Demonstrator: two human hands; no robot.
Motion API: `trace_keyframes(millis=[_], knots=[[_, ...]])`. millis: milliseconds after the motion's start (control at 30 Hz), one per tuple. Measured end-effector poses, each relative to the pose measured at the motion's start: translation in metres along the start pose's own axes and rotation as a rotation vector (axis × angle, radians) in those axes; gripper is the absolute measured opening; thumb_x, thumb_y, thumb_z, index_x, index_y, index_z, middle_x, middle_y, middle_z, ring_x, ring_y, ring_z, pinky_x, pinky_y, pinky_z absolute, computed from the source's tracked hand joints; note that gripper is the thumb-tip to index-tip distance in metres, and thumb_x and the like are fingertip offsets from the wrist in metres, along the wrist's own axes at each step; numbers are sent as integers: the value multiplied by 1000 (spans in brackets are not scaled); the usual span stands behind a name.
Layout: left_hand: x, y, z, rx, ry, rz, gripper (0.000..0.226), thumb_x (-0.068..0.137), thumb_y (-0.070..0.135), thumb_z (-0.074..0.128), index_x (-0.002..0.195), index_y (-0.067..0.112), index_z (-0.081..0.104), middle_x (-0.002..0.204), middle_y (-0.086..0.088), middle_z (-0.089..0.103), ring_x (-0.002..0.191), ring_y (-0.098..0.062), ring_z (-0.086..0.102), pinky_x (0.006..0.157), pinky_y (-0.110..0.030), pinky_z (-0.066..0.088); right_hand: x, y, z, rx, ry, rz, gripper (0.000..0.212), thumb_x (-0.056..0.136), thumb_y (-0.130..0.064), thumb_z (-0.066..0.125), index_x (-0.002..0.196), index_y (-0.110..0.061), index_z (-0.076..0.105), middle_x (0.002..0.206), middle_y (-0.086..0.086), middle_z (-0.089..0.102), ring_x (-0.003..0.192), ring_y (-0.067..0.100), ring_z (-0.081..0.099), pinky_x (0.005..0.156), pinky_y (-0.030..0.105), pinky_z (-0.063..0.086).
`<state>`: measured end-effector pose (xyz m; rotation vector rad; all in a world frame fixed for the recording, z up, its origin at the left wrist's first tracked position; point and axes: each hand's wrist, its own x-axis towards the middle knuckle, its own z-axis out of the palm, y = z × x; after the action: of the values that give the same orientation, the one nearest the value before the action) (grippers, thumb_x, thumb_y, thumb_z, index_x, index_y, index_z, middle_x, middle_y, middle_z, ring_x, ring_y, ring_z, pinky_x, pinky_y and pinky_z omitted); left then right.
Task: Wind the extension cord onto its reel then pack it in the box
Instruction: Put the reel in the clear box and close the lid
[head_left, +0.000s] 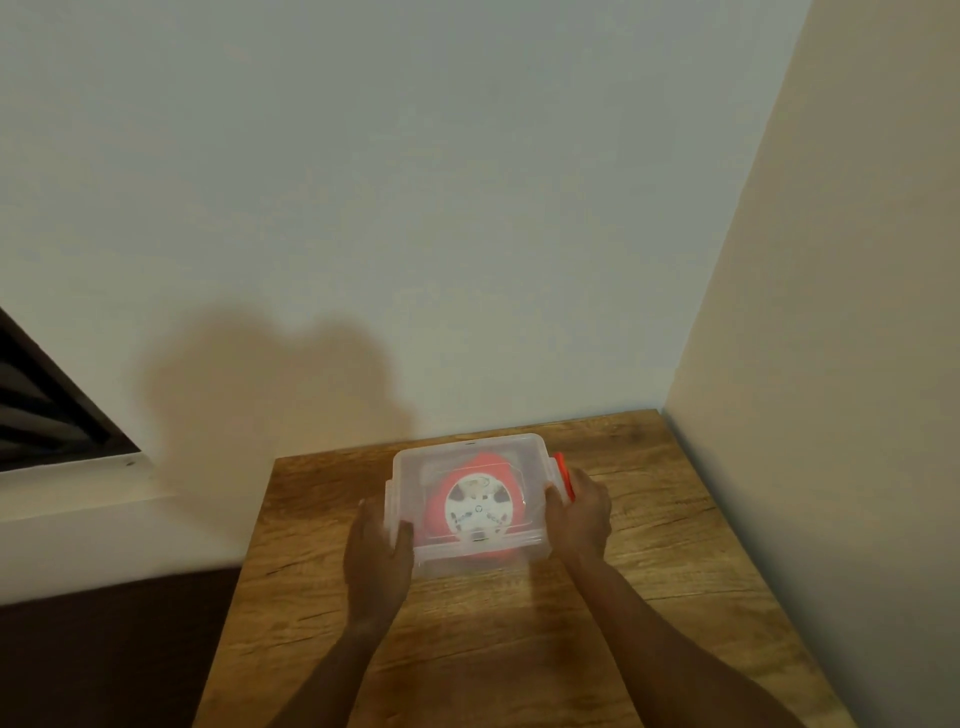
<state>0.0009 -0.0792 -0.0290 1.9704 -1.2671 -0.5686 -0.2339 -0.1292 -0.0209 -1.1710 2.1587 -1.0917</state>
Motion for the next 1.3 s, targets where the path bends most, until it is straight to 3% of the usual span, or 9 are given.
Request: trace_keyframes(millis=[100, 233, 433, 533, 667, 900, 1067, 1200, 1300], knots=[[-10, -6, 2, -176, -39, -292, 88, 93, 78, 45, 152, 13, 44, 145, -17, 59, 123, -40, 64, 99, -56, 57, -2, -2, 3, 69, 28, 12, 41, 91, -34, 65, 129, -23, 61, 130, 4, 62, 125, 33, 54, 95, 65, 47], [-20, 11, -3, -305, -91, -268, 60, 101, 64, 38, 119, 15, 68, 107, -9, 74, 90, -25, 73, 86, -48, 63, -3, -10, 1, 116, 79, -39, 29, 91, -19, 67, 120, -16, 68, 117, 4, 68, 108, 28, 64, 90, 57, 54], [-19, 6, -9, -359, -225, -225, 53, 105, 55, 38, 120, 18, 73, 104, -2, 78, 92, -18, 76, 78, -35, 64, -3, -5, 4, 5, 35, -112, 33, 94, -27, 61, 126, -18, 65, 126, 6, 65, 120, 32, 58, 97, 62, 47], [-19, 11, -15, -446, -265, -232, 36, 108, 44, 43, 119, 21, 69, 103, 0, 76, 93, -16, 75, 72, -27, 61, -2, -6, -1, -129, 18, -157, 36, 97, -28, 57, 131, -16, 62, 135, 6, 60, 137, 34, 41, 109, 64, 32], [-15, 14, -16, -551, -250, -266, 29, 106, 34, 55, 127, 17, 65, 114, -8, 76, 99, -24, 75, 84, -43, 65, -6, -13, -4, -299, -32, -293, 47, 99, -15, 51, 145, -15, 46, 150, 4, 46, 146, 33, 23, 113, 62, 19], [10, 9, -33, -837, -305, -486, 43, 95, 20, 74, 135, 11, 62, 123, -13, 75, 105, -32, 76, 84, -47, 65, -6, -6, 3, -279, -59, -279, 47, 102, -24, 47, 148, -18, 42, 151, 5, 45, 145, 34, 25, 111, 64, 21], [13, 21, -47, -842, -388, -593, 22, 94, 14, 75, 113, 7, 69, 108, -14, 78, 95, -28, 76, 64, -34, 62, -6, -6, 5, -279, -46, -284, 46, 101, -25, 49, 146, -16, 44, 149, 6, 47, 143, 36, 31, 110, 65, 24], [18, 20, -44, -876, -308, -531, 24, 93, 4, 73, 115, 11, 71, 110, -12, 78, 95, -31, 78, 67, -39, 65, -5, -5, 5, -276, -46, -287, 45, 101, -27, 51, 144, -18, 47, 147, 5, 50, 141, 36, 35, 108, 66, 27], [18, 22, -36, -651, -230, -349, 31, 98, 5, 65, 127, 15, 68, 112, -6, 75, 96, -24, 75, 70, -37, 66, -5, -5, 5, -277, -43, -288, 44, 100, -28, 52, 142, -17, 49, 145, 5, 52, 139, 36, 39, 107, 68, 31]])
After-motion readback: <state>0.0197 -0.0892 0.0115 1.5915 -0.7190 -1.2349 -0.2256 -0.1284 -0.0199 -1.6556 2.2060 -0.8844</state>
